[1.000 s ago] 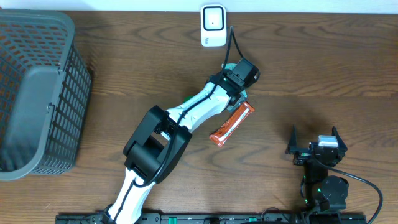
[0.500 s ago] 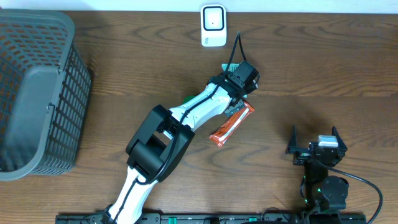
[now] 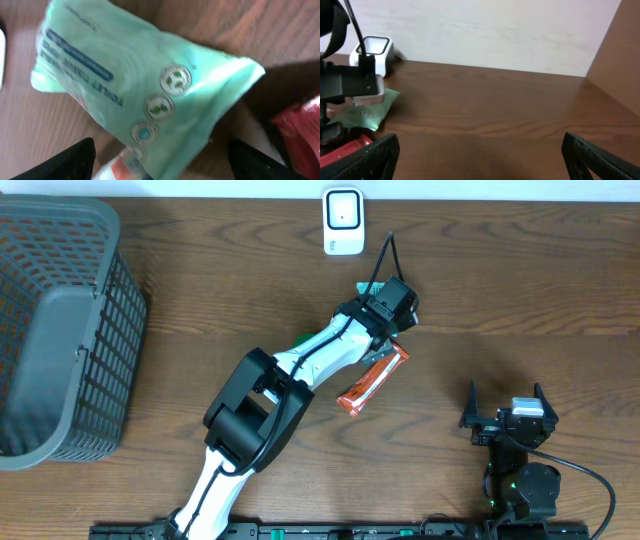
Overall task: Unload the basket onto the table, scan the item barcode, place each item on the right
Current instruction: 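Hold the wipes pack under the scanner with the left gripper, then lower the wipes pack beside the snack bar and open the left gripper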
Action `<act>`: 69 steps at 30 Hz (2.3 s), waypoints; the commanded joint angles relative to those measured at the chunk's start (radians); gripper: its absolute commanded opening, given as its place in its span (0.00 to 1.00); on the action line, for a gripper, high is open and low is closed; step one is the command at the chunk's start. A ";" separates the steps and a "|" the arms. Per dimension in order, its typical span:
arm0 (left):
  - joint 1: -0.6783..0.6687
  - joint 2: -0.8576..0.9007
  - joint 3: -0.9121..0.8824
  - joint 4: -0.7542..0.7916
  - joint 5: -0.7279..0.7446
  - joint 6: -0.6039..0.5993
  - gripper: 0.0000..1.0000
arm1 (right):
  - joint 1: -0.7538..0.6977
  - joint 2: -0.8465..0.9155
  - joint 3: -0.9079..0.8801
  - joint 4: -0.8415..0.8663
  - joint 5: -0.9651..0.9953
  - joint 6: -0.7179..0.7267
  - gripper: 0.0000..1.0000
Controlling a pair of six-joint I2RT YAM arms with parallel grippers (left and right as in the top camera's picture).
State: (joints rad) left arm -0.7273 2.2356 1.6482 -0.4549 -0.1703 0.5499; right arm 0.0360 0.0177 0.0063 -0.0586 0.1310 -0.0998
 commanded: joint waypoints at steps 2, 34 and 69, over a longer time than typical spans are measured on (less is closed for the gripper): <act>0.002 0.049 -0.005 0.030 0.002 0.034 0.86 | 0.002 -0.002 -0.001 -0.003 0.006 -0.013 0.99; -0.058 -0.115 -0.001 0.027 -0.095 -0.010 0.07 | 0.002 -0.002 -0.001 -0.003 0.006 -0.013 0.99; 0.066 -0.194 -0.003 -0.304 0.669 -0.521 0.76 | 0.002 -0.002 -0.001 -0.003 0.006 -0.013 0.99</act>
State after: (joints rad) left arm -0.6201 2.0354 1.6451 -0.7391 0.6449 -0.0154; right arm 0.0360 0.0177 0.0063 -0.0586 0.1310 -0.0998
